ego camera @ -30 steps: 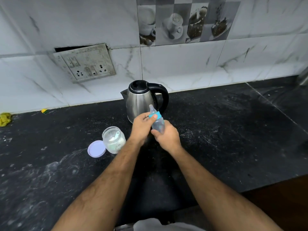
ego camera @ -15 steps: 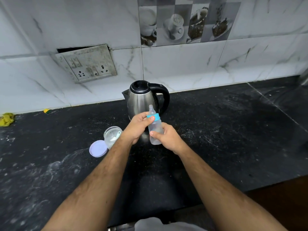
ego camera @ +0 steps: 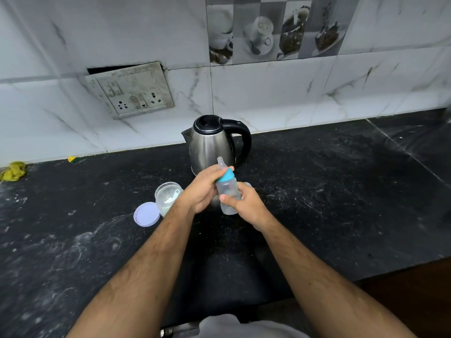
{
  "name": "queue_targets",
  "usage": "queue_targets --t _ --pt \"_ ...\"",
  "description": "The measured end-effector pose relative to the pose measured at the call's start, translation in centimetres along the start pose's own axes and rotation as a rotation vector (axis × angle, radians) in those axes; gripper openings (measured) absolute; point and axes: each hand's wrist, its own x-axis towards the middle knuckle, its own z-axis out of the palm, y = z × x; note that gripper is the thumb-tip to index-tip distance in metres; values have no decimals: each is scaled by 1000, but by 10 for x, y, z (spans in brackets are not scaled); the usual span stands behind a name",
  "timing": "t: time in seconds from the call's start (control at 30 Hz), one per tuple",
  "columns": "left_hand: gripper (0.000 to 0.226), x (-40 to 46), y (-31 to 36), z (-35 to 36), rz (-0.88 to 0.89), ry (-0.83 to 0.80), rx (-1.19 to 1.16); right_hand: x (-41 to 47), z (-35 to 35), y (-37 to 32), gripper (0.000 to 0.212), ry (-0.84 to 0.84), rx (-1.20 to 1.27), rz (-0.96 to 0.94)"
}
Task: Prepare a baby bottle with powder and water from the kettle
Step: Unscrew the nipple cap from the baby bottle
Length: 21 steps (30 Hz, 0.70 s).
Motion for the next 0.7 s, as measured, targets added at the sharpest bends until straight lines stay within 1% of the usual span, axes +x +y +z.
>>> queue_targets --t 0.1,0.17,0.23,0.37,0.47,0.53,0.6,0.67,0.7 --pt "27 -5 -2 -14 10 -106 -19 -3 -9 -2 27 -97 61 6" --pt "25 -7 -2 -18 36 -147 41 -4 -11 -1 27 -149 93 13" --pt "24 -5 -3 -16 70 -99 113 -7 -10 0 27 -139 80 -1" --pt "41 -2 -6 -1 105 110 252 -12 -5 2 34 -39 25 -53" --pt "48 0 -13 10 84 153 242 -14 -2 2 36 -17 -9 -47" --pt "44 0 -15 12 53 111 159 -14 -3 4 33 -1 -5 -36" --pt "31 -3 -13 9 44 14 85 -14 -7 6 28 41 30 -16" --pt "29 -6 -14 2 51 -57 88 -13 -12 8 25 63 37 3" --pt "31 -7 -14 -2 59 -58 112 -13 -14 9 25 63 24 10"
